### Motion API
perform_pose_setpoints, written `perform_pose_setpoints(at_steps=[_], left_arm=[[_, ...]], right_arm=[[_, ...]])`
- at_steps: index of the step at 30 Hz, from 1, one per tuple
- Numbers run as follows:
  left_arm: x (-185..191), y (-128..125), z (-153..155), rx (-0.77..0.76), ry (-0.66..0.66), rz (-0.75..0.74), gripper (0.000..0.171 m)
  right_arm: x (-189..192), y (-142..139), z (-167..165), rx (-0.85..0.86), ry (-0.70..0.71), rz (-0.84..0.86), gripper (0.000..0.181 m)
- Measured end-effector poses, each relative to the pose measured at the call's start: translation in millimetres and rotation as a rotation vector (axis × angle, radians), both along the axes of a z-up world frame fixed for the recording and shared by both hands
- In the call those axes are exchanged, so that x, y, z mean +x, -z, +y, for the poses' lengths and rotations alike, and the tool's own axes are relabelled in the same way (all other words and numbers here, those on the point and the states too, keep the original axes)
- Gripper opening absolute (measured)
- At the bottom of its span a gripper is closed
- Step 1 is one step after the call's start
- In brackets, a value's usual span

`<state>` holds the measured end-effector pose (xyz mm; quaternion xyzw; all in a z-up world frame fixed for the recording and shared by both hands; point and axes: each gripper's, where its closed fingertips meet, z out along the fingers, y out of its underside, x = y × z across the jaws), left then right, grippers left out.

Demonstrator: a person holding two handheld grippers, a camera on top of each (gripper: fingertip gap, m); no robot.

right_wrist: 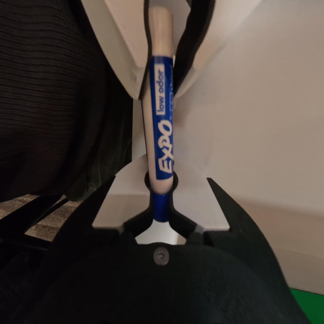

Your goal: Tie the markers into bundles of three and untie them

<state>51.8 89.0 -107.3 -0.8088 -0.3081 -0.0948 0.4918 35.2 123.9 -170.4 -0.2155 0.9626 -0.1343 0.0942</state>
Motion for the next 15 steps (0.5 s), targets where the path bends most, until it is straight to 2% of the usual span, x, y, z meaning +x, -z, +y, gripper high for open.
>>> perform_pose_setpoints(at_steps=[5, 10, 13, 15], left_arm=[[-4.0, 4.0, -0.2, -0.013, -0.019, 0.020, 0.020], [-11.1, 1.2, -13.1, 0.023, -0.099, 0.042, 0.055], [-12.9, 4.2, -23.8, 0.036, -0.153, 0.067, 0.057], [-11.9, 10.1, -27.5, 0.041, -0.188, 0.090, 0.051]], right_arm=[[-6.5, 2.7, 2.1, 0.007, 0.020, 0.015, 0.015], [-12.1, 4.1, 4.6, 0.012, 0.038, 0.014, 0.015], [-14.4, 4.3, 5.0, 0.008, 0.048, 0.009, 0.015], [-16.3, 4.5, 5.2, 0.007, 0.056, 0.005, 0.015]])
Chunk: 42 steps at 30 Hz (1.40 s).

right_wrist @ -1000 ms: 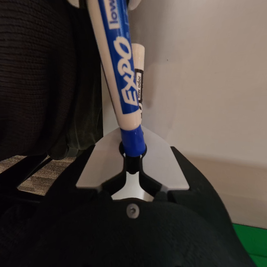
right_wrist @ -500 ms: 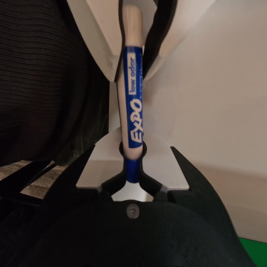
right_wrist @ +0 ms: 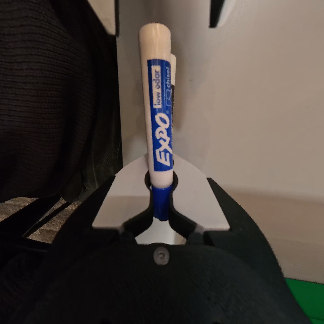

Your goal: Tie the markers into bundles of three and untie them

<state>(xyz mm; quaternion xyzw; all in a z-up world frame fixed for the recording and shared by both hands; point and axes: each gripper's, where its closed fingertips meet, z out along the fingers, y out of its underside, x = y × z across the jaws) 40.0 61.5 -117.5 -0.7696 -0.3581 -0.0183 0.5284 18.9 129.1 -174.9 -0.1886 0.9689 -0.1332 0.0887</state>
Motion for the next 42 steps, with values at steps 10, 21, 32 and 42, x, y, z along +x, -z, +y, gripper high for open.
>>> perform_pose_setpoints(at_steps=[10, 21, 32, 42], left_arm=[[4.4, 21.9, -2.6, -0.209, -0.010, 0.149, 0.024], [2.5, 21.7, 1.4, -0.164, -0.028, 0.124, 0.002], [6.5, 27.4, -3.0, -0.172, 0.003, 0.082, 0.016], [10.0, 33.6, 5.2, -0.144, 0.040, 0.052, 0.021]], right_arm=[[-7.1, 1.9, 2.5, 0.002, 0.030, -0.002, 0.015], [-3.4, 6.5, 1.1, 0.013, 0.017, -0.017, 0.014], [-3.3, 3.2, -0.1, 0.004, 0.023, -0.015, 0.014], [-2.7, -2.4, 1.3, -0.035, 0.015, -0.039, 0.014]])
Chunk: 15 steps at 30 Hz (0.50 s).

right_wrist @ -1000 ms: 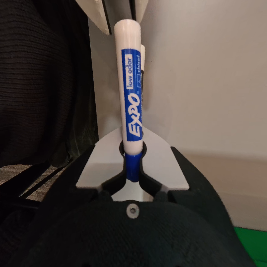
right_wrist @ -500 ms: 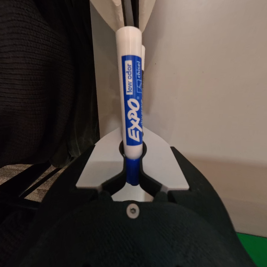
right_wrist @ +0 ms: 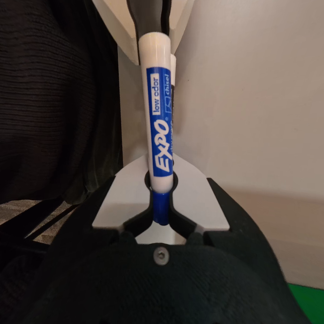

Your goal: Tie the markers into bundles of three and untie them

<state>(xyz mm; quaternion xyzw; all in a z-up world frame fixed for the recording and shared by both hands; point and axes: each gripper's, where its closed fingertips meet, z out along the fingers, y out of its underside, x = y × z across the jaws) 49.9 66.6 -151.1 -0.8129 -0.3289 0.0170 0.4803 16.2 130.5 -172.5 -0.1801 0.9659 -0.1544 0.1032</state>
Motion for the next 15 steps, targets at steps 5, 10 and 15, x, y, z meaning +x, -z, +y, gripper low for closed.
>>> perform_pose_setpoints(at_steps=[5, 10, 15], left_arm=[[-2.7, -5.9, -8.1, 0.023, -0.013, 0.022, 0.020], [2.8, -13.7, -7.6, 0.121, 0.025, -0.027, 0.026], [2.6, -16.5, -6.8, 0.120, 0.032, 0.015, 0.040]], right_arm=[[2.9, -0.2, -2.9, 0.004, 0.000, -0.007, 0.015], [6.7, -3.2, -7.4, 0.003, 0.002, -0.015, 0.015], [10.6, -4.2, -10.5, 0.001, -0.005, -0.027, 0.014]])
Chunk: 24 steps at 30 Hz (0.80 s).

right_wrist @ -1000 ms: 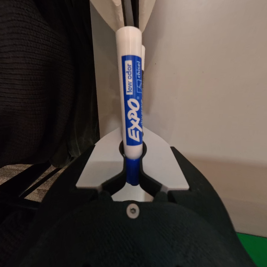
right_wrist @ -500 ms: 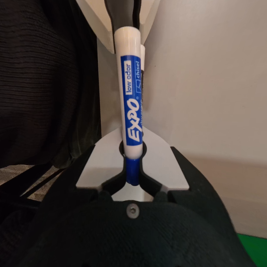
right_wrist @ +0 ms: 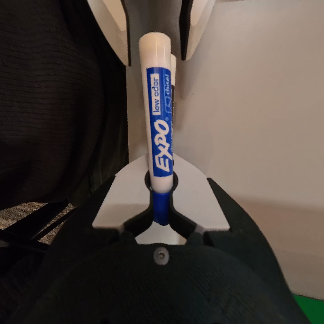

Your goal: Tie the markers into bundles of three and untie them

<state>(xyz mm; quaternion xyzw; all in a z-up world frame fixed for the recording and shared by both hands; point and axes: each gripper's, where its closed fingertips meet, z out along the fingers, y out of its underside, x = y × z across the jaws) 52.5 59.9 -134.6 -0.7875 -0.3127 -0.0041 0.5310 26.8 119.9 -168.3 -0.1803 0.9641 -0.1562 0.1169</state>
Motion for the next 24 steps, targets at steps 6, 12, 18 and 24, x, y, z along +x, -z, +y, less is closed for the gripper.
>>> perform_pose_setpoints(at_steps=[6, 12, 18, 24], left_arm=[[3.8, -0.1, 5.7, 0.017, 0.022, -0.010, 0.041], [4.1, -0.8, 8.0, 0.101, 0.020, -0.111, 0.031], [0.8, -3.2, 5.5, 0.179, 0.001, -0.186, 0.022], [5.5, -0.4, 8.7, 0.142, 0.028, -0.162, 0.036]], right_arm=[[4.0, 0.9, -0.4, 0.005, -0.010, -0.013, 0.015], [6.4, 1.9, 2.4, 0.019, -0.014, -0.024, 0.015], [7.4, 0.5, 2.9, 0.016, -0.016, -0.026, 0.015], [5.1, 1.3, 4.4, 0.022, -0.009, -0.020, 0.015]])
